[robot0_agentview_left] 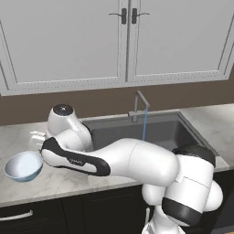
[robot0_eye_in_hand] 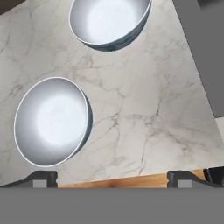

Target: Rinse each bowl for a few seconds and place them down in the sink or on the counter.

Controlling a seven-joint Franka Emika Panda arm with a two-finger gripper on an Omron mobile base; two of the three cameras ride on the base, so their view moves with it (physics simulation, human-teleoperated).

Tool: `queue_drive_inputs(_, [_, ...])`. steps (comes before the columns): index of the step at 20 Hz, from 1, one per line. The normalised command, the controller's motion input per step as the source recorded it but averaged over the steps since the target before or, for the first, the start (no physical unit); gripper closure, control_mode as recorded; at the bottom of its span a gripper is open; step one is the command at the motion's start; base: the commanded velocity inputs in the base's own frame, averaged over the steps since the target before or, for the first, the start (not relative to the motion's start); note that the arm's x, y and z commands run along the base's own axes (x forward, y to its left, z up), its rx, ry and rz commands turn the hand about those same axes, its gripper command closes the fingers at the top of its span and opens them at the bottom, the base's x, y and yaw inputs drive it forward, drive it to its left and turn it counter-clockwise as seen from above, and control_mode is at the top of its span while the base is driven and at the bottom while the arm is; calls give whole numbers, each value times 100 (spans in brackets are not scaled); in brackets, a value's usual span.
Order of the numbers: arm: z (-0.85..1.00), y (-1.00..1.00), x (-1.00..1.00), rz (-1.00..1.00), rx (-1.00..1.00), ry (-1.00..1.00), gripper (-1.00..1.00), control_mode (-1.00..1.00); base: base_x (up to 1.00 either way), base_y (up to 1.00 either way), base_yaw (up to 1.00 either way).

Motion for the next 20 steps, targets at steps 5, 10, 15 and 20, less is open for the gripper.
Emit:
queue_drive_inputs(5, [-12,12,0,5,-1,0,-100,-100,0,0,0])
queue_drive_inputs(10, [-15,5,0,6,0,0,-100,-100,0,0,0])
queue_drive_inputs(15, [-21,1,0,6,0,0,-100,-100,0,0,0])
queue_drive_inputs(20, [-24,2,5,5,0,0,-100,-100,0,0,0])
